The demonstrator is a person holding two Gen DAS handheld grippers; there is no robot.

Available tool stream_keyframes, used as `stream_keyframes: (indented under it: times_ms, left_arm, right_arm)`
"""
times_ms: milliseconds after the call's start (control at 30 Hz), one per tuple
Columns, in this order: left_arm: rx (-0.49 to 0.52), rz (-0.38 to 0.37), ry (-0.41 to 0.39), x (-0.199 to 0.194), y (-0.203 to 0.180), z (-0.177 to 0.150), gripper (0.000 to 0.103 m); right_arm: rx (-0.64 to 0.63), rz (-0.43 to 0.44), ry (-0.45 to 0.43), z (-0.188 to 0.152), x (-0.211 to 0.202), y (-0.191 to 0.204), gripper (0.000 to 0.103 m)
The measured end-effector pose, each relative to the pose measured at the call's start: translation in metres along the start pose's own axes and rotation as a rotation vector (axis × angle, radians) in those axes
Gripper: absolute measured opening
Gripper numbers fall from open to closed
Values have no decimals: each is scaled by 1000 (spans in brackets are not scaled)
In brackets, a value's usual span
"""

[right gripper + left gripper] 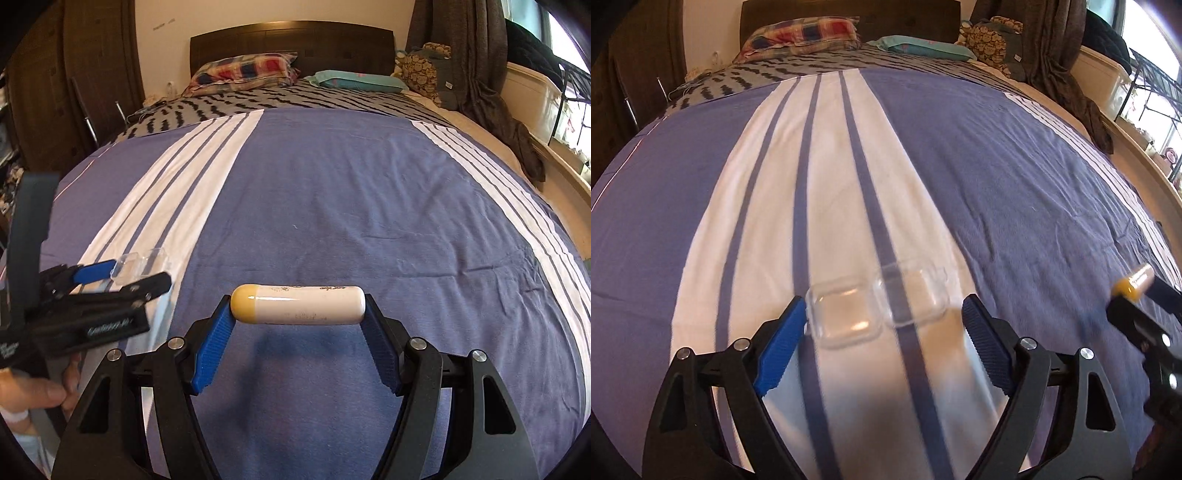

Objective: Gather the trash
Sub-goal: 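Grasp the cream tube with the right tool while the left tool grasps the clear case, then lower the tube and clear case into the black bin and open both tools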

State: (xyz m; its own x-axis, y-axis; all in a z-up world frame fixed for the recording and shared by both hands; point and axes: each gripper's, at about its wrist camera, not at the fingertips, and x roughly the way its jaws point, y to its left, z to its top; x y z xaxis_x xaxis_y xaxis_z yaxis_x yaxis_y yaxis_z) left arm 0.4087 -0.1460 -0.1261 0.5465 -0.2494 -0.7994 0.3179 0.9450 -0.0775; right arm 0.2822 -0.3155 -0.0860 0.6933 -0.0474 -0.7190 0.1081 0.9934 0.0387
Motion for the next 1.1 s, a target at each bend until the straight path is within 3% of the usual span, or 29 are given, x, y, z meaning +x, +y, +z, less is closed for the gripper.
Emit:
stream_keyframes:
  times_ms: [100, 300, 500, 733, 867, 1100]
  left_arm:
    - [-6, 13, 7, 3, 1, 3, 70]
    - [0, 15, 3, -8, 3, -4, 69]
    - [13, 23, -57, -66, 8, -26, 69]
    - [14, 27, -134, -152, 9, -81, 70]
    - [12, 21, -175, -200, 6, -133, 70]
    - [5, 3, -172, -240, 2, -219, 70]
  right_arm:
    - [2, 14, -6, -2, -3, -3, 69]
    - [2, 36, -19, -7, -14, 2, 69]
    - [-10, 51, -43, -17, -45, 14, 69]
    - [-33, 59, -107, -48, -111, 37, 69]
    - [-24, 82, -133, -77, -146, 46, 69]
    - [7, 118, -118, -148, -187, 56, 69]
